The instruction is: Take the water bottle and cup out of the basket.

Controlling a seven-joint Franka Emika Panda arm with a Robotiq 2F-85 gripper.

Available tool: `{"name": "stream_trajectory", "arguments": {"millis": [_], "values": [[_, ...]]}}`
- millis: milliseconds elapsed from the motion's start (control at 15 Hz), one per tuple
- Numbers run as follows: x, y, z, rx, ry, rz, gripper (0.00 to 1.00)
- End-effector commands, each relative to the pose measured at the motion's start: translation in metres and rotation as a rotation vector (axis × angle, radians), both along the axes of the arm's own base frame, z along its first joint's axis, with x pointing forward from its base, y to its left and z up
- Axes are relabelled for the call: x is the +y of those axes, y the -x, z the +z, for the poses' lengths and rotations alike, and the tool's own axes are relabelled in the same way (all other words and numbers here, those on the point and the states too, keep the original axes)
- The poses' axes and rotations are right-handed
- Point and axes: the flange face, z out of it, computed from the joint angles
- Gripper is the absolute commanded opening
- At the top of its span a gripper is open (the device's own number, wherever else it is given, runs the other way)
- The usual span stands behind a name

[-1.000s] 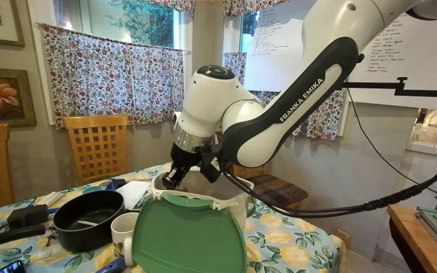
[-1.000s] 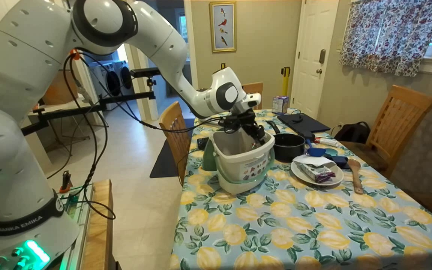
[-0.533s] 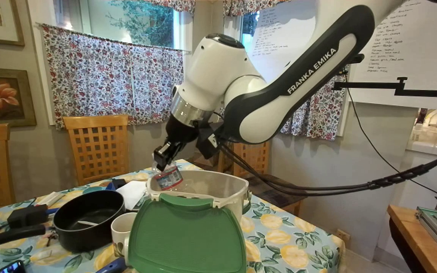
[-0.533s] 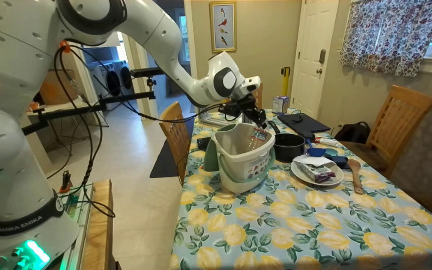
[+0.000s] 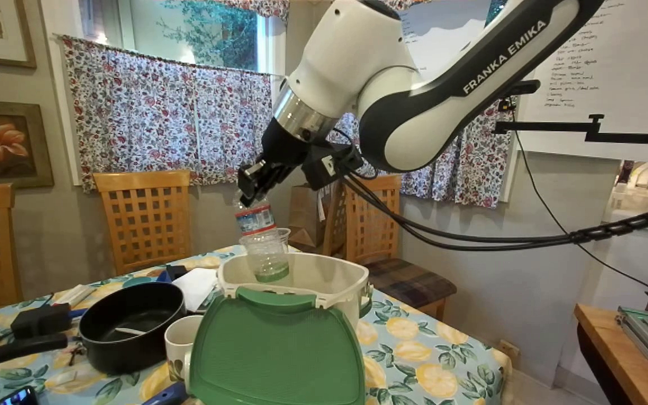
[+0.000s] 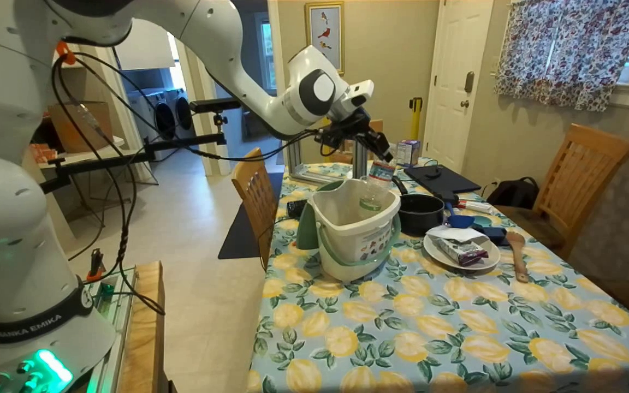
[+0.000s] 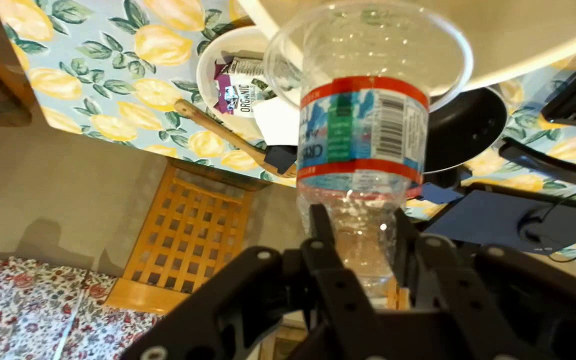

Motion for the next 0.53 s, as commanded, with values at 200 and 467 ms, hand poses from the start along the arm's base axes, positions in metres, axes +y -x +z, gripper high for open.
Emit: {"name": "stream_trajectory", "arguments": {"millis": [200, 467], "values": [[-0.014, 0.04, 0.036, -0.073, -0.043, -0.051, 0.08], [-0.031, 0.048, 0.054, -0.125, -0.035, -0.123, 0.08]]}}
